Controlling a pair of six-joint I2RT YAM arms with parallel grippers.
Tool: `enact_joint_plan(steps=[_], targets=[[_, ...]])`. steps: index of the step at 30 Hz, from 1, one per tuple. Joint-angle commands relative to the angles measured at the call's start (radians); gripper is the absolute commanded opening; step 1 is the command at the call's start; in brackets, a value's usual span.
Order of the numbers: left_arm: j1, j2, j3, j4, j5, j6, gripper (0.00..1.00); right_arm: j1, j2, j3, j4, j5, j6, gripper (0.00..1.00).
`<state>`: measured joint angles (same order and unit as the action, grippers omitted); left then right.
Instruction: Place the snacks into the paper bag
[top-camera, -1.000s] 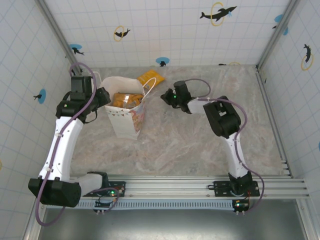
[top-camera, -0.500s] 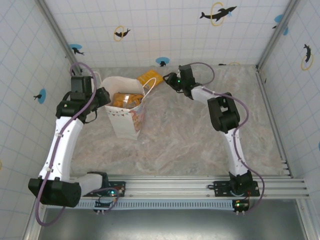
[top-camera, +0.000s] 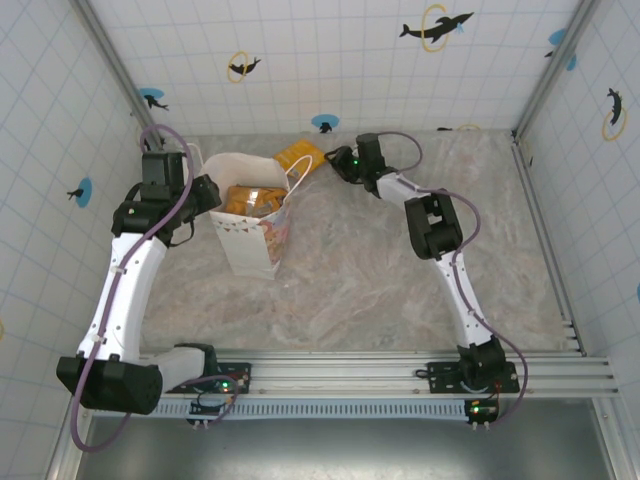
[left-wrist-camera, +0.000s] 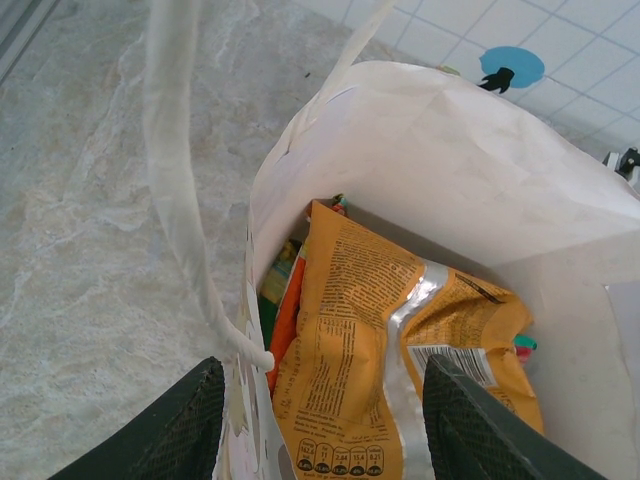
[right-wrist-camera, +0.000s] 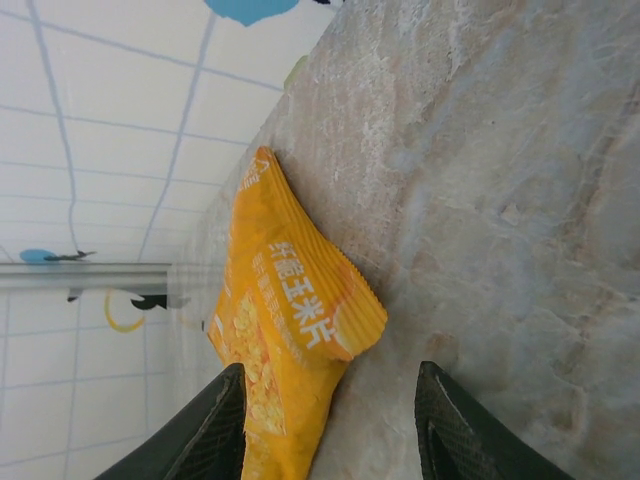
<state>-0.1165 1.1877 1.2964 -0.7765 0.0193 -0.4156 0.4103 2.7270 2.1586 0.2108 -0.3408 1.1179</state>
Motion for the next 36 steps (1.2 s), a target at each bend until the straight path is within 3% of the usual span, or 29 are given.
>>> enact_joint_plan(steps=[1,25,31,36], targets=[[0.009,0.010,0.019,0.008,0.010,0.027,0.55,-0.008,0.058,0.068,0.035,0.012,0.052,0.47],[0.020,0.013,0.012,0.012,0.010,0.059,0.55,0.025,0.153,0.129,0.119,0.056,0.164,0.40],[0.027,0.006,-0.001,0.019,0.016,0.068,0.55,0.030,0.162,0.135,0.127,0.072,0.178,0.32],[0.032,0.004,-0.003,0.019,0.019,0.076,0.55,0.034,0.161,0.135,0.125,0.081,0.176,0.16]])
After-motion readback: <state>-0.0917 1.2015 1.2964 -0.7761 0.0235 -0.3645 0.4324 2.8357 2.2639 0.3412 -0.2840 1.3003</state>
